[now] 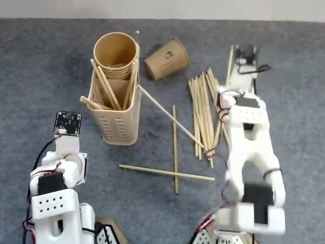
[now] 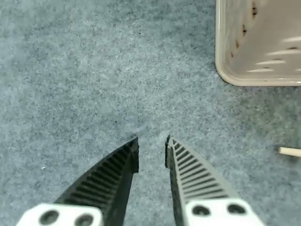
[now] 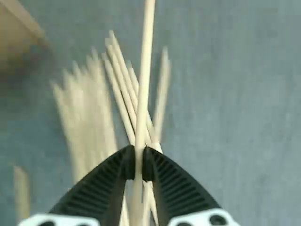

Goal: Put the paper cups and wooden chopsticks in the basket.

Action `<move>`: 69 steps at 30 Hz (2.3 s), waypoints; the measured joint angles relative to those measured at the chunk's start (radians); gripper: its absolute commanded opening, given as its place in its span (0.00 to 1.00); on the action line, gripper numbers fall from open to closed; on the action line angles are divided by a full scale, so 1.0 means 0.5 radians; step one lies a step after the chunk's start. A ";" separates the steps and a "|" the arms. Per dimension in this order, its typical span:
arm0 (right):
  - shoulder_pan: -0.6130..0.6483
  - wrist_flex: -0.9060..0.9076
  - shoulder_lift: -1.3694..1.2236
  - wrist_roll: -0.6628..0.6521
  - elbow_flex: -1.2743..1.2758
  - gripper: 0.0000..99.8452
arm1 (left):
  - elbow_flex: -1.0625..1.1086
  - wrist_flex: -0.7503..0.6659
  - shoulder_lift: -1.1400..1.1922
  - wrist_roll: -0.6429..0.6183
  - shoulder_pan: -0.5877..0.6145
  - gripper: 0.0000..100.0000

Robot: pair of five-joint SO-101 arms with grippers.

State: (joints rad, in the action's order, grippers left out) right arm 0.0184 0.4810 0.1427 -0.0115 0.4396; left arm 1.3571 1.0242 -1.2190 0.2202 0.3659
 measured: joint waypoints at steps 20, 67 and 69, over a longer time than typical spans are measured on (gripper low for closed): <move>1.320 -1.985 1.522 0.583 1.126 0.00 | 0.000 0.000 0.000 0.000 -0.006 0.13; -0.092 -0.651 0.307 -0.172 0.804 0.21 | 0.101 -0.083 0.000 0.000 -0.006 0.13; -0.117 -0.779 0.150 -0.172 0.819 0.21 | 0.144 -0.104 0.000 0.000 -0.009 0.13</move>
State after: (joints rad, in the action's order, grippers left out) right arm -0.0399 0.0913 0.2179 -0.0974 0.8493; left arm 1.4293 0.9720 -1.2190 0.2202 0.3613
